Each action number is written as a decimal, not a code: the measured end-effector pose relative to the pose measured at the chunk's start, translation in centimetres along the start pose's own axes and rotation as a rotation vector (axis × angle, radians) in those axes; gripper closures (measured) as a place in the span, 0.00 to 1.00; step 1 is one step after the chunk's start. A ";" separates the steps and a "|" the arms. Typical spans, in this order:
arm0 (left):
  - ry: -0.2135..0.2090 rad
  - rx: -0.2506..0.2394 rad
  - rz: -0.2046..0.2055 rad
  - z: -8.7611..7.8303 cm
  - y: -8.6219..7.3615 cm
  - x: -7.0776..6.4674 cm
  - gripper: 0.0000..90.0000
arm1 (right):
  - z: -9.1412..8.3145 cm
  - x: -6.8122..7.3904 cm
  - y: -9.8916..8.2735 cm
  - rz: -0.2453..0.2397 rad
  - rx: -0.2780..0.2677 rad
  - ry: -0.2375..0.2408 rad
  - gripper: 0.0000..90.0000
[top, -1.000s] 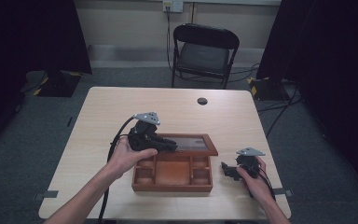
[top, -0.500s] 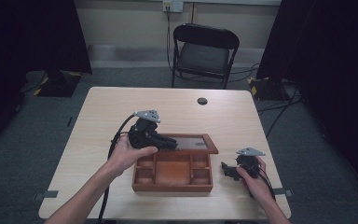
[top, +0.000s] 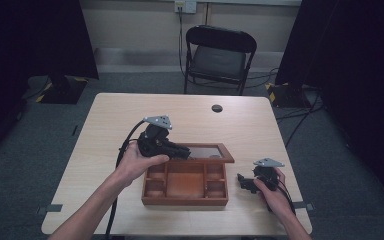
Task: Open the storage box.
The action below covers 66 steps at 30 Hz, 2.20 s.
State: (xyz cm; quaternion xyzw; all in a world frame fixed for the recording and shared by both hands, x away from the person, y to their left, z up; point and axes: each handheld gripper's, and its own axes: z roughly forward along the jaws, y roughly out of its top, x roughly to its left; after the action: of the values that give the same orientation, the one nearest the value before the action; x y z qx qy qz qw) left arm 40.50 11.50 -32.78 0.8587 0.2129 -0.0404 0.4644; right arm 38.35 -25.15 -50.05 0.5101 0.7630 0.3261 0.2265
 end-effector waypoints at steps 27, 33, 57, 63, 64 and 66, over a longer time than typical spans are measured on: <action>0.019 -0.014 -0.011 -0.5 1.3 0.6 0.91 | 0.0 0.0 0.0 0.000 0.000 0.000 0.10; 0.029 -0.021 -0.007 -0.6 1.7 0.8 0.91 | 0.0 0.0 0.0 0.000 0.000 0.000 0.10; 0.051 -0.029 0.004 -0.9 2.5 1.1 0.91 | 0.0 0.0 0.0 0.000 0.000 0.001 0.10; 0.051 -0.039 0.003 -1.0 2.7 1.4 0.92 | 0.0 0.0 0.0 0.000 0.000 0.001 0.10; 0.043 -0.046 0.003 -1.1 2.8 1.5 0.92 | 0.0 0.0 0.0 0.000 0.000 0.001 0.10; 0.053 -0.043 0.007 -1.1 2.9 1.4 0.93 | 0.0 0.0 0.0 -0.001 0.000 0.002 0.10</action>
State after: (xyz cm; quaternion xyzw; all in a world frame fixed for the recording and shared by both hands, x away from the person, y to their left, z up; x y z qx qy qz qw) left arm 42.83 11.47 -30.26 0.8501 0.2228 -0.0113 0.4770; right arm 38.37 -25.16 -50.05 0.5095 0.7634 0.3265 0.2259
